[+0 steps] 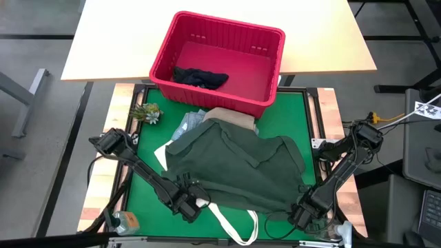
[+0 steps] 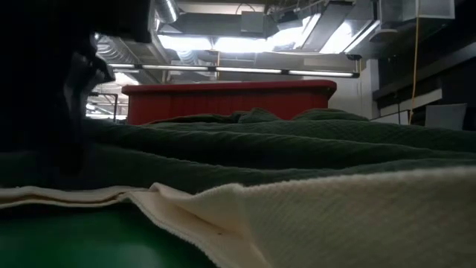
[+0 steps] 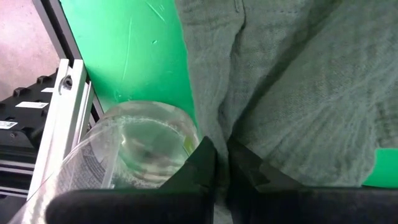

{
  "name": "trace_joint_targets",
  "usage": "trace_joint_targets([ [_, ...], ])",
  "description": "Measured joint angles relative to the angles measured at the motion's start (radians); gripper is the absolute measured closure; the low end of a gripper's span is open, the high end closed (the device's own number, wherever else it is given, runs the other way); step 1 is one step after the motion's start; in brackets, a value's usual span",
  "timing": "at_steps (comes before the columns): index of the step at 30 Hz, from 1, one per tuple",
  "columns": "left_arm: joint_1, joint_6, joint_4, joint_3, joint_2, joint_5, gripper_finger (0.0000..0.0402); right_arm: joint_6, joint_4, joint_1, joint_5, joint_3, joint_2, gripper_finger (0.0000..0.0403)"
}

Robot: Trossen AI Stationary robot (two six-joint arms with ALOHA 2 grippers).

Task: Fold Laundry from Bin
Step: Fold the green shirt

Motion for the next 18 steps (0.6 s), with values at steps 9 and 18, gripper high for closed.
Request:
trace_joint_targets([
  [9,0.016,0.006,-0.119,0.078,-0.1,0.102,0.0399,0.001,0.0,0.0,0.0,0.0,0.0,0.0382],
  [18,0.014,0.03,-0.119,0.112,-0.19,0.389,0.0401,0.0,-0.002,0.0,-0.003,0.0,0.0,0.0382],
])
